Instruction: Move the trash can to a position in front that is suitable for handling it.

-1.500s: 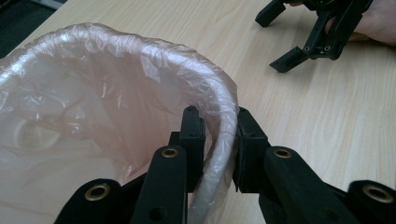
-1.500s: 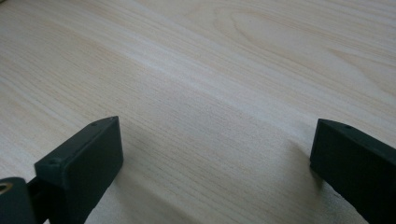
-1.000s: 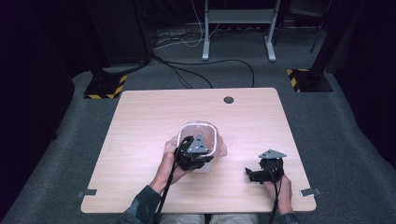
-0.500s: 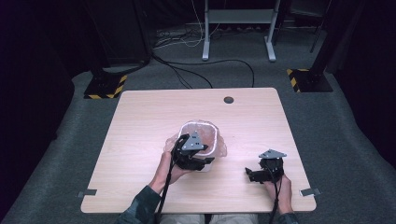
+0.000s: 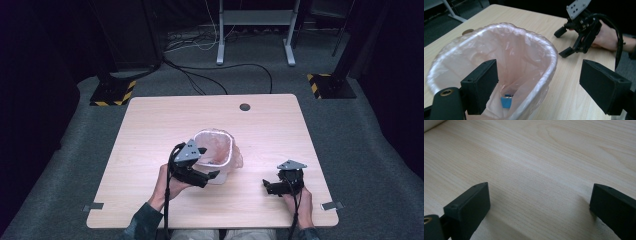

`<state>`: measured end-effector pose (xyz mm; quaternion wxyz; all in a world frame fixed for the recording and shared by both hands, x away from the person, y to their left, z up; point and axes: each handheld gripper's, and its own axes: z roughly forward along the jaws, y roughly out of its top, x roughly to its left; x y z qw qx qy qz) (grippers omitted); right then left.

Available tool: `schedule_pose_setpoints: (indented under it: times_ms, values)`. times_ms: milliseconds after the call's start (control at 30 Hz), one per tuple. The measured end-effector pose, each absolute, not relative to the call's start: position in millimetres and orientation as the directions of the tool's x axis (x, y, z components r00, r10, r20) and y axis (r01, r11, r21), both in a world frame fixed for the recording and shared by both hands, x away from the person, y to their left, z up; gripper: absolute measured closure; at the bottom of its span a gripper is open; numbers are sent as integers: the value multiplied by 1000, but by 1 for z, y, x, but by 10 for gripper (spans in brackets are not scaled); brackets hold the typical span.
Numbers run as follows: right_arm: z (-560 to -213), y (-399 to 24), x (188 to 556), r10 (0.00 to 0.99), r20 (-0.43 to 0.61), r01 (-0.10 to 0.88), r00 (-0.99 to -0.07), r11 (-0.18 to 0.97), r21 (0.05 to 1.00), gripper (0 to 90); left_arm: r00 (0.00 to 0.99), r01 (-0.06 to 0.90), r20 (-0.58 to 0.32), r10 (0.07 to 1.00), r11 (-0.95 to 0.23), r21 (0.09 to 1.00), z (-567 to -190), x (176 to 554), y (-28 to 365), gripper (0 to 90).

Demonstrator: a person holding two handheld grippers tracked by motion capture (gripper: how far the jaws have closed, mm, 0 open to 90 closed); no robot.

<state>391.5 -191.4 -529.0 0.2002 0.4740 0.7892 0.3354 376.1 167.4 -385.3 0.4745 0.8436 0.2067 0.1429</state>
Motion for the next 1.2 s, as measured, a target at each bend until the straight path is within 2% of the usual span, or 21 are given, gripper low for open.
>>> schedule_pose_setpoints:
  times_ms: [433,633,900,1200]
  values:
    - [-529,-191,391,884,1,615,-467,324,719,21,805,271,3,593,-372,888,-403,364,225,49]
    - [-529,-192,391,882,1,613,-471,327,719,21,753,317,-15,658,-343,884,-430,360,250,16]
    - [-529,-191,391,878,-7,605,-479,336,722,33,645,368,-86,759,-210,906,-474,355,278,3]
    - [-529,-191,391,877,-7,604,-481,337,722,33,609,455,-126,783,-214,865,-501,361,287,0]
